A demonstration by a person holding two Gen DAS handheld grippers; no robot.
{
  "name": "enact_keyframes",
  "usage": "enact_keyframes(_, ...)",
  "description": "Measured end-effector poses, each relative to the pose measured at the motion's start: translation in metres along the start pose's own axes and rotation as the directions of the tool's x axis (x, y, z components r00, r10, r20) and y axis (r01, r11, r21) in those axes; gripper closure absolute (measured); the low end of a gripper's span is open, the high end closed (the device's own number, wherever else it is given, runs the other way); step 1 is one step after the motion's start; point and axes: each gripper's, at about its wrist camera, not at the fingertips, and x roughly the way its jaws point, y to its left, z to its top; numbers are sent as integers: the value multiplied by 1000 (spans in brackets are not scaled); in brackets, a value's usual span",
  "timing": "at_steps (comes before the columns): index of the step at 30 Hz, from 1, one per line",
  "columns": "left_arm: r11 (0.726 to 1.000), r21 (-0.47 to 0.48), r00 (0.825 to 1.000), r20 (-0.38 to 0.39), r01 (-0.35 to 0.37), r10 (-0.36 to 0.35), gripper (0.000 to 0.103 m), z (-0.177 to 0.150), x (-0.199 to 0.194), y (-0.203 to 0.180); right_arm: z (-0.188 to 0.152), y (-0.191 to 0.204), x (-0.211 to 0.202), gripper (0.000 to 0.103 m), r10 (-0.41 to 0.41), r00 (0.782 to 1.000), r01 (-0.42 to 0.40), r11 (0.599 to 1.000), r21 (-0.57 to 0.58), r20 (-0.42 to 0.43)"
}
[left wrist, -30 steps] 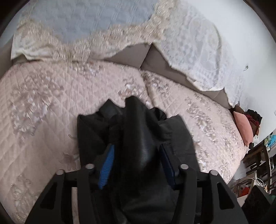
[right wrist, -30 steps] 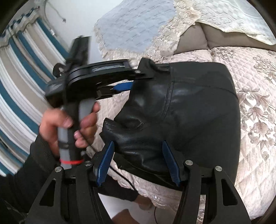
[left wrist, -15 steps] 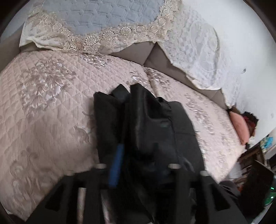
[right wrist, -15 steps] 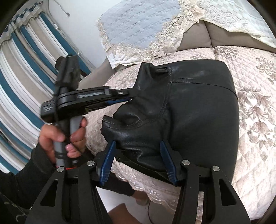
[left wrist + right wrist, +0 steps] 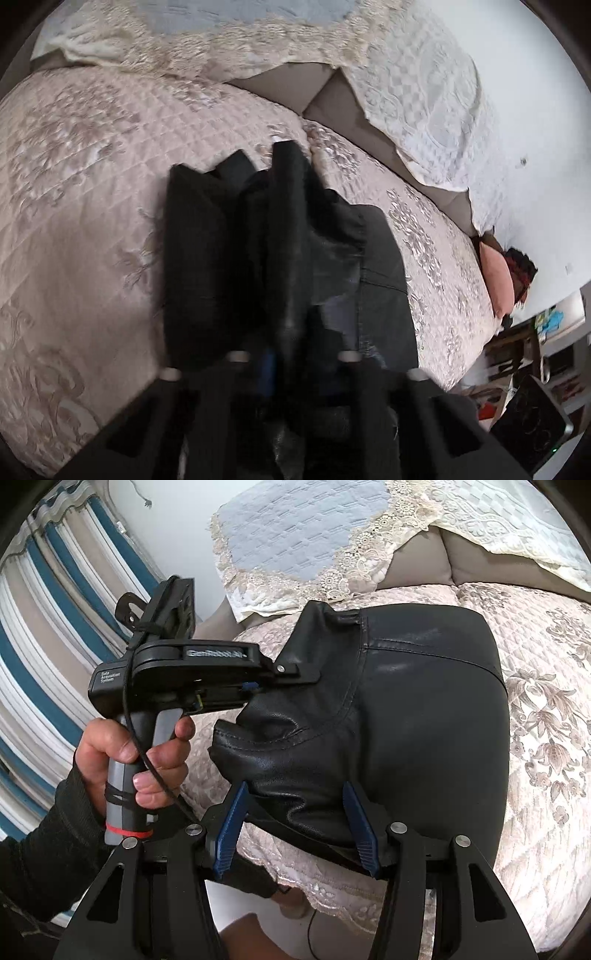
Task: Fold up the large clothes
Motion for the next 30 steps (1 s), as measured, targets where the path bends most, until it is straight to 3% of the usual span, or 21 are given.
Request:
enact_keyframes(6, 994, 103, 988, 145, 31, -45, 97, -1, -44, -10, 7, 9, -16, 49, 23, 999, -23, 1000, 0, 26)
enact_keyframes(10, 999, 50, 997, 79, 0, -4, 96, -16, -15, 28, 10, 12, -26, 49, 25, 998, -25, 1000, 1, 64)
enact_keyframes(13, 998, 1, 992, 113, 55, -55, 96, -26, -11, 46, 12, 5, -27, 49, -11, 997, 8, 999, 31, 74)
enact_keyframes(14, 998, -5, 991, 122, 61, -60, 96, -27, -11, 47, 13, 3, -26, 52, -23, 997, 20, 999, 37, 71)
enact_keyframes(16, 999, 11, 990, 128, 53, -54, 96, -28, -11, 43, 16, 1, -22, 66, -50, 996, 48, 998, 43, 67)
enact_keyframes(20, 999, 18, 992, 115, 47, -49, 95, -26, -17, 42, 19, -3, 0, 79, -107, 994, 107, 994, 29, 9)
enact_keyframes(24, 999, 36, 988, 150, -37, 31, 93, -19, -50, 29, 15, -1, 11, 80, -141, 990, 141, 990, 3, -13)
enact_keyframes(26, 994, 64, 975, 210, -91, 76, 93, -8, -73, 9, 14, -2, 13, 80, -145, 989, 145, 989, -3, -18)
enact_keyframes(30, 996, 61, 957, 285, -61, 42, 92, 24, -92, -46, 14, -4, 17, 80, -138, 990, 138, 990, 1, -23)
